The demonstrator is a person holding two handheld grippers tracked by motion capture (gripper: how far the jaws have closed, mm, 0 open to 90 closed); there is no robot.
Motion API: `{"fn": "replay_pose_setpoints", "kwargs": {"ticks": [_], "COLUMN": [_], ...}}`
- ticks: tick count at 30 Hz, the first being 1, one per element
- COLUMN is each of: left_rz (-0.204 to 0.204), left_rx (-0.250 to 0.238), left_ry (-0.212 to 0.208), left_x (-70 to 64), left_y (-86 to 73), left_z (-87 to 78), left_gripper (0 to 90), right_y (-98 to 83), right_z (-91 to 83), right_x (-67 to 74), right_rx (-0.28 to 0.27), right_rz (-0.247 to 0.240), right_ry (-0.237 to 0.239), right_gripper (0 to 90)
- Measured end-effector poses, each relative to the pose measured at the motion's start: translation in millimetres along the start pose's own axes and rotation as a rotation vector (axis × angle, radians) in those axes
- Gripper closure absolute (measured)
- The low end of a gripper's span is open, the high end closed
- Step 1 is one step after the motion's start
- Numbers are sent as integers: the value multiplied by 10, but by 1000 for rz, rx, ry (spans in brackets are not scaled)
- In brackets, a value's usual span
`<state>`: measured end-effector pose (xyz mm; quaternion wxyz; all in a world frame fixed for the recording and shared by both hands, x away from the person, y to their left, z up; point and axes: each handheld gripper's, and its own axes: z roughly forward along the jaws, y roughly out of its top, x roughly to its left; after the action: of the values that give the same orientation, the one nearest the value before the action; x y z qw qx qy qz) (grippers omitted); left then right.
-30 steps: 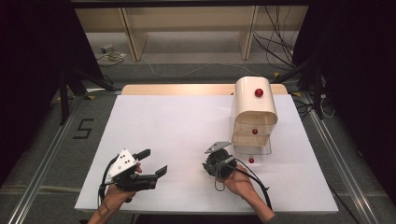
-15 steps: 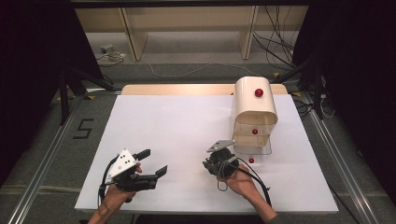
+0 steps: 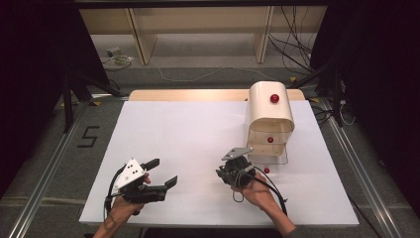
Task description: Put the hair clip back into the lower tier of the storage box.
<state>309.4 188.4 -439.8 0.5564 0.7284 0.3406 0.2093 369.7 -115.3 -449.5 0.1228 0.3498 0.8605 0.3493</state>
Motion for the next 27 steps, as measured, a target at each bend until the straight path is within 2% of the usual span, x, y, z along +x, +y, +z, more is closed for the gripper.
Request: {"fn": "replay_pose_setpoints", "kwargs": {"ticks": [11, 27], "left_rz": [0, 0], "left_rx": [0, 0], "left_ry": [0, 0], "left_x": [2, 2], "left_y": [0, 0], "left_z": [0, -3], "left_gripper": [143, 143], "right_y": [29, 37], "right_z": [-92, -157], "right_x": [-7, -34], "right_rx": [-32, -49], "right_rz": [-10, -8], "right_ry": [2, -10], "right_gripper": [791, 791]}}
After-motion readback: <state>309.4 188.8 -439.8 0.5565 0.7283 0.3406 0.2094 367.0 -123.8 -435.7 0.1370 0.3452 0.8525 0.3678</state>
